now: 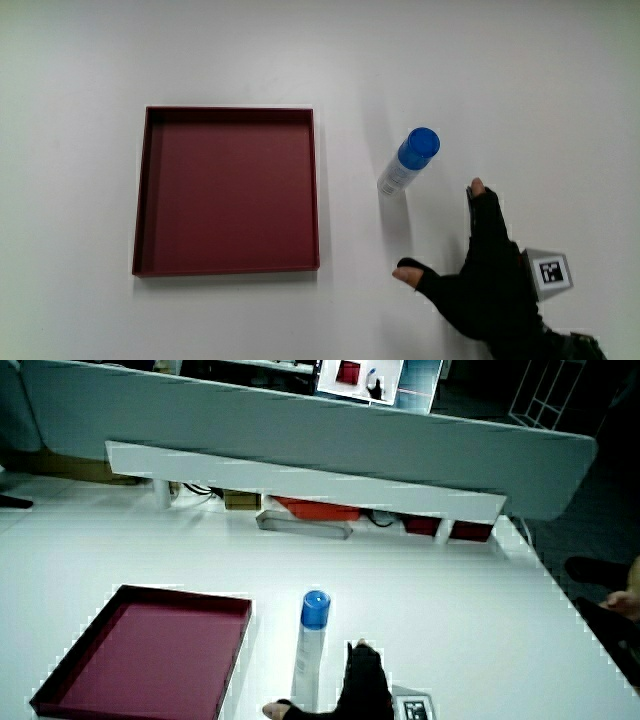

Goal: Pick glue from desk

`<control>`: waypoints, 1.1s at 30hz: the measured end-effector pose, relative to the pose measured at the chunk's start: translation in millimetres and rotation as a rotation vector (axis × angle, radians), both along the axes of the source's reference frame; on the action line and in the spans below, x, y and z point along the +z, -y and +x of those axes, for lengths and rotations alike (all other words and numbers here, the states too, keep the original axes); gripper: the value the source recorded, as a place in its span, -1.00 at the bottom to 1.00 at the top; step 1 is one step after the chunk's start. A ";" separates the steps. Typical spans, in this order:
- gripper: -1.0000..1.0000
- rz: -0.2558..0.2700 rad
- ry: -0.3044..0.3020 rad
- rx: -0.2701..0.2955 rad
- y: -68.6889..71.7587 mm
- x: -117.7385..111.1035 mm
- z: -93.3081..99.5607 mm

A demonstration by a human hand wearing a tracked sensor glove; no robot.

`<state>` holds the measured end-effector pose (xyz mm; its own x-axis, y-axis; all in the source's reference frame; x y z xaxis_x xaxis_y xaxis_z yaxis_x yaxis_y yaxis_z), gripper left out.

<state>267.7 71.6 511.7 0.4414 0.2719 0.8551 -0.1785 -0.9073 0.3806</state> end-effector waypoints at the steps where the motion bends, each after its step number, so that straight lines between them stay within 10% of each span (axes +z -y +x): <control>1: 0.00 -0.009 0.008 0.004 4.8 0.5 -0.4; 17: 0.00 -0.111 0.136 0.040 66.5 4.0 -27.7; 33: 0.11 -0.082 0.204 0.046 81.5 16.8 -41.2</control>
